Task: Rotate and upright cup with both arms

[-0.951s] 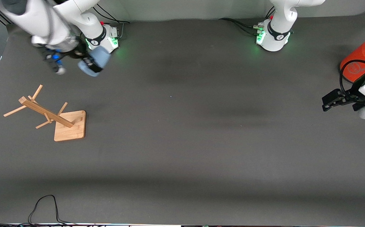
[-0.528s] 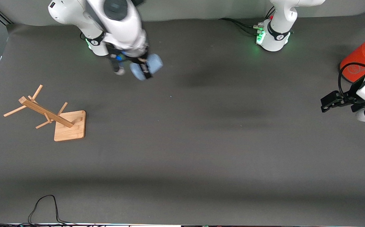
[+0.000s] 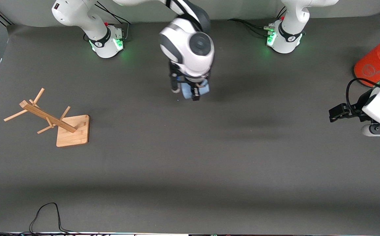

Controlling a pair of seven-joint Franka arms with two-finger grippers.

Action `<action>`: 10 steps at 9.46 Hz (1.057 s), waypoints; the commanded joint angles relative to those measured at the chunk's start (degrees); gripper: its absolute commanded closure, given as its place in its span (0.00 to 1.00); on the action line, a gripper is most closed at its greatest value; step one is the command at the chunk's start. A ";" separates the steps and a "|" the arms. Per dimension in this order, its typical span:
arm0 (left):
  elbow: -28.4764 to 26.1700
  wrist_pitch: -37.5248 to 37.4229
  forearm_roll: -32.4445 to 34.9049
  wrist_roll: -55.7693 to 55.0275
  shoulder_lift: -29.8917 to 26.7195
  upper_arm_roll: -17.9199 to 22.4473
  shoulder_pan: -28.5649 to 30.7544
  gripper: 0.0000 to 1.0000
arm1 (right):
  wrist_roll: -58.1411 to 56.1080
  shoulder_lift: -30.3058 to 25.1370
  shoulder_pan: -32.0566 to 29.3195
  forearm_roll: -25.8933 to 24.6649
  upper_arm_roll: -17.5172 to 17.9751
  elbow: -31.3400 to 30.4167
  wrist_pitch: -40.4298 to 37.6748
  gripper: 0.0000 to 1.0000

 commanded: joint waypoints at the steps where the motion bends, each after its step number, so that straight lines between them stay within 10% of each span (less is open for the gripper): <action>1: 1.73 -0.17 -0.22 0.74 2.16 0.14 1.09 0.00 | 6.17 7.67 2.17 -0.11 -0.92 4.93 3.61 0.55; 9: 2.43 6.15 -0.31 -0.23 9.37 0.14 1.10 0.00 | 13.58 19.82 3.76 -3.01 -1.01 10.73 6.97 0.53; 10: 2.43 6.16 -0.31 -0.23 9.72 0.05 0.92 0.00 | 13.49 19.74 3.76 -3.01 -1.10 10.73 6.97 0.22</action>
